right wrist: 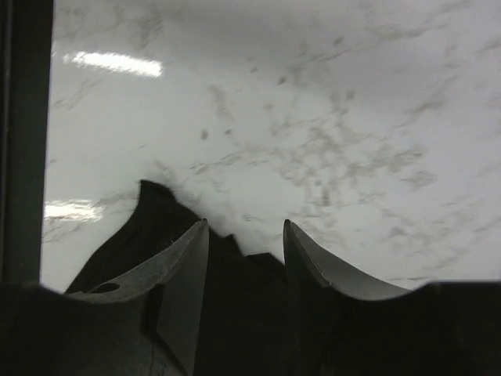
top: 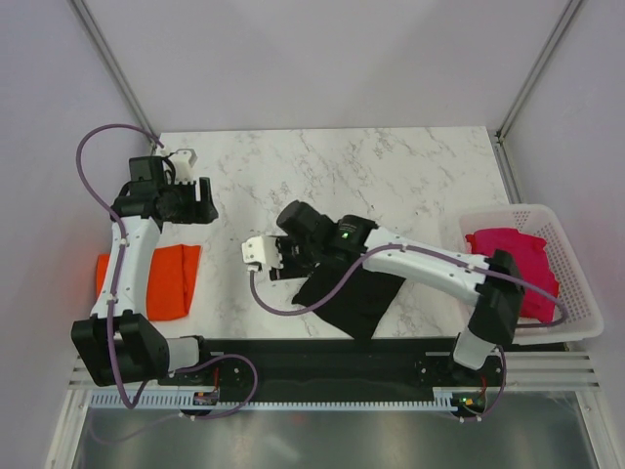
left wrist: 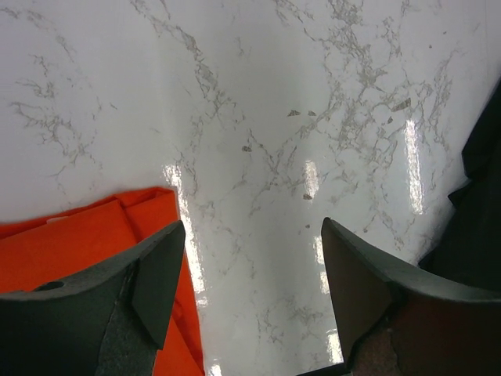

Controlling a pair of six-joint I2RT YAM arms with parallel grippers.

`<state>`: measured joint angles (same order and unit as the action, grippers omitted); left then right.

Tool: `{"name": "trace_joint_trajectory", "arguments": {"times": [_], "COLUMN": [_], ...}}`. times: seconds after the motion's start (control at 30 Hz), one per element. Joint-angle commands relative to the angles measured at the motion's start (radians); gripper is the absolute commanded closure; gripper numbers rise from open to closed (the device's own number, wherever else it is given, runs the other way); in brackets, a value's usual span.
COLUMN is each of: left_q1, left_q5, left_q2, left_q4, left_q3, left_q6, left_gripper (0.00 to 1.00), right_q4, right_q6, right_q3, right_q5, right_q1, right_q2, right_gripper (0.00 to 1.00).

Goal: Fold and stack the t-shirts
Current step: Flatten the tshirt out

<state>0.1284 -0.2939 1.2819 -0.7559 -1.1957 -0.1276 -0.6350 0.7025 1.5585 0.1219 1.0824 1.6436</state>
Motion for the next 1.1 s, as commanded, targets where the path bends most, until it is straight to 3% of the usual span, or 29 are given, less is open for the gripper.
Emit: {"name": "trace_joint_trajectory", "arguments": {"times": [0.0, 0.57, 0.77, 0.87, 0.97, 1.0, 1.07], "left_q1": [0.011, 0.033, 0.037, 0.040, 0.045, 0.043, 0.046], "left_q5": [-0.025, -0.031, -0.033, -0.034, -0.036, -0.037, -0.039], "left_q2": [-0.016, -0.010, -0.013, -0.015, -0.016, -0.016, -0.018], "left_q4": [0.020, 0.021, 0.021, 0.021, 0.021, 0.021, 0.020], "left_q3": [-0.018, -0.013, -0.008, -0.010, -0.007, -0.005, -0.005], "left_q6": [0.020, 0.025, 0.025, 0.025, 0.026, 0.028, 0.028], "left_gripper": [0.22, 0.21, 0.22, 0.22, 0.22, 0.22, 0.22], "right_q4": [-0.111, -0.042, 0.020, 0.029, 0.028, 0.029, 0.052], "right_q6": [-0.046, 0.000, -0.021, -0.023, -0.021, -0.018, -0.027], "right_q3": [-0.054, -0.126, -0.123, -0.120, -0.123, -0.124, -0.133], "right_q5": [0.168, 0.193, 0.153, 0.131, 0.117, 0.113, 0.073], "right_q1": [0.001, 0.007, 0.007, 0.007, 0.007, 0.007, 0.008], "right_q2": [0.111, 0.292, 0.347, 0.358, 0.361, 0.357, 0.329], "right_gripper": [0.49, 0.42, 0.44, 0.51, 0.71, 0.85, 0.94]}}
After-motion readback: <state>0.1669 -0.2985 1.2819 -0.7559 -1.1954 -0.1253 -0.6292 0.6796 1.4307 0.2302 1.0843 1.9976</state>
